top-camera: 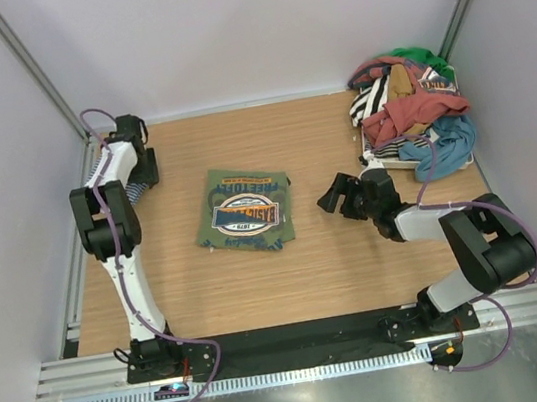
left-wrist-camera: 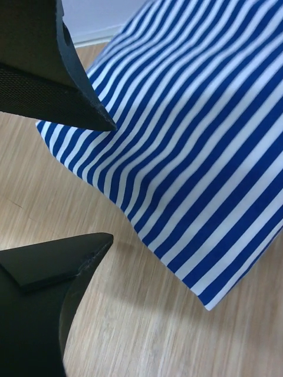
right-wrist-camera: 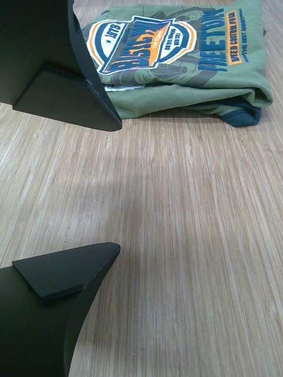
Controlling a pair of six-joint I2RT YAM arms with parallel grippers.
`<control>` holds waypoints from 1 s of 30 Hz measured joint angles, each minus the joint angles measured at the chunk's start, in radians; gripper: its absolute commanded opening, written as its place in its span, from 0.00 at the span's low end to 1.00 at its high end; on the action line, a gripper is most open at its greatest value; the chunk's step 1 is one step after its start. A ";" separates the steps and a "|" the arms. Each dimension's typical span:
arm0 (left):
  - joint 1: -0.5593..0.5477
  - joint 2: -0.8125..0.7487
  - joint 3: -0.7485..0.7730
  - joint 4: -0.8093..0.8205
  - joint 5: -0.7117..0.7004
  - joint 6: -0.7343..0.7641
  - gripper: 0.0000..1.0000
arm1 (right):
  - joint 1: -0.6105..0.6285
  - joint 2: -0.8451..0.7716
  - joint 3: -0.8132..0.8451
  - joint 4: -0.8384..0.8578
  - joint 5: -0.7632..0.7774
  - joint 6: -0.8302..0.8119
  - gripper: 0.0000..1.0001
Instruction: Fold and stack the tank tops
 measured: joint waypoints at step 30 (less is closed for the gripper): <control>-0.014 0.098 0.103 -0.128 -0.011 -0.165 0.00 | 0.000 0.002 0.000 0.000 -0.004 0.001 0.82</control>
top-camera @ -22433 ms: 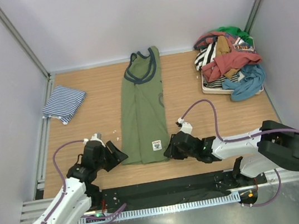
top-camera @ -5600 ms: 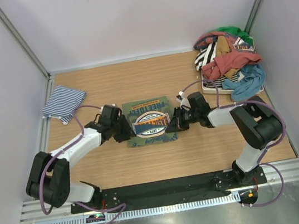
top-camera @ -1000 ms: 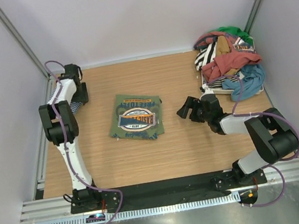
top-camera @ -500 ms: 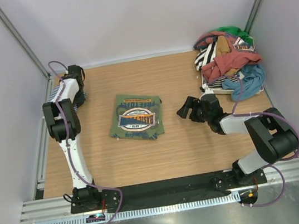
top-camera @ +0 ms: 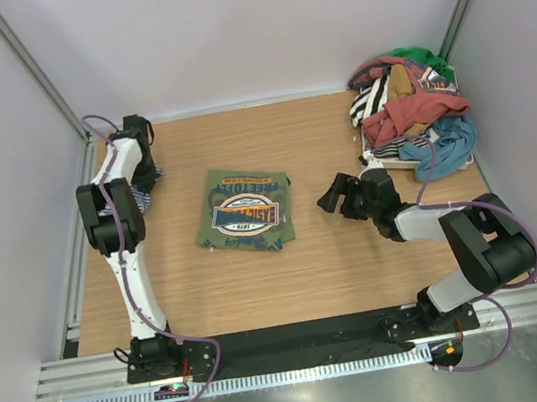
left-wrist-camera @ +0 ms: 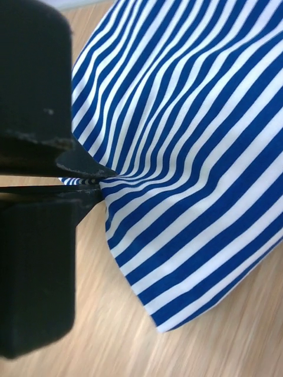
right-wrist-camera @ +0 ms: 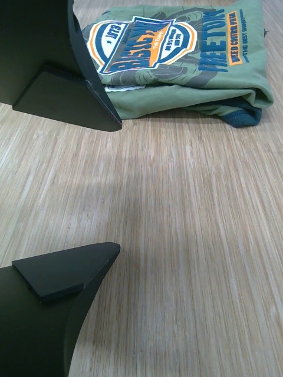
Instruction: Fold and stack the tank tops
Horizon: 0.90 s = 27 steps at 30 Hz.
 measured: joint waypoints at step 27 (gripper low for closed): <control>-0.140 -0.335 -0.278 -0.131 0.336 -0.192 0.00 | 0.087 0.045 0.043 0.032 -0.096 -0.030 0.77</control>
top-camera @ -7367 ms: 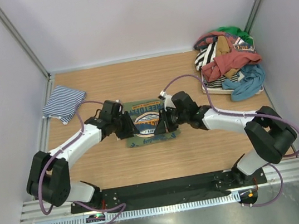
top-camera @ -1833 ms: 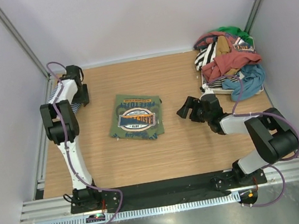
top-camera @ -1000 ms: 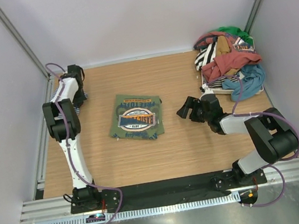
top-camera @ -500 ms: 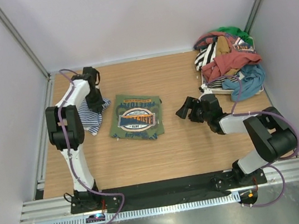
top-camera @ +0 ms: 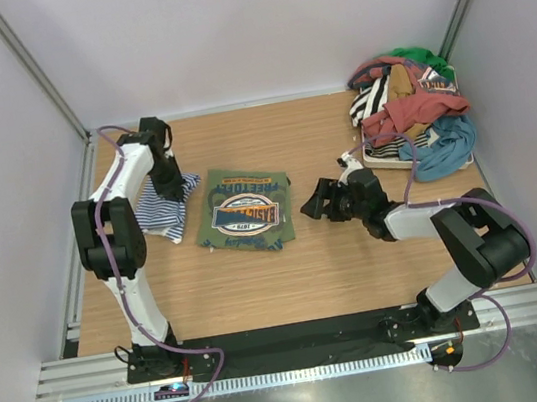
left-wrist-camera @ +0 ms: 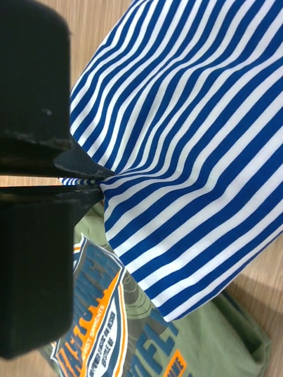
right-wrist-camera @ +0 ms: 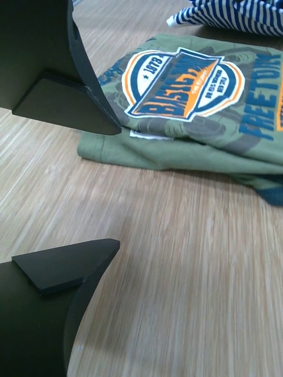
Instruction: Fold and stack the tank tops
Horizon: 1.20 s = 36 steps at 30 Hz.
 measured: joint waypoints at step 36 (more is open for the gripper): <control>-0.232 -0.117 0.170 -0.210 0.056 -0.221 0.00 | 0.024 -0.002 0.019 -0.025 0.019 -0.046 0.77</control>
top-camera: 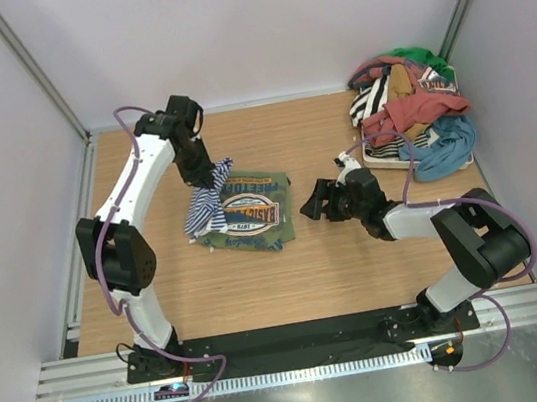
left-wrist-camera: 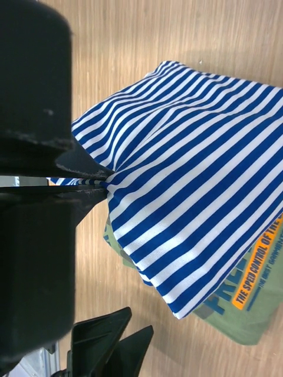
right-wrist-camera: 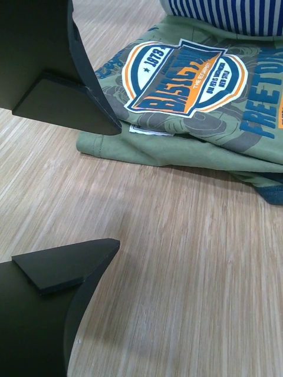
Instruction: Fold and stack the tank tops
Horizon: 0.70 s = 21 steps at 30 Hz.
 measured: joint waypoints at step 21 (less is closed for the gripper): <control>-0.042 0.006 0.099 -0.070 -0.068 -0.032 0.00 | 0.000 0.000 0.002 -0.001 0.007 0.000 0.77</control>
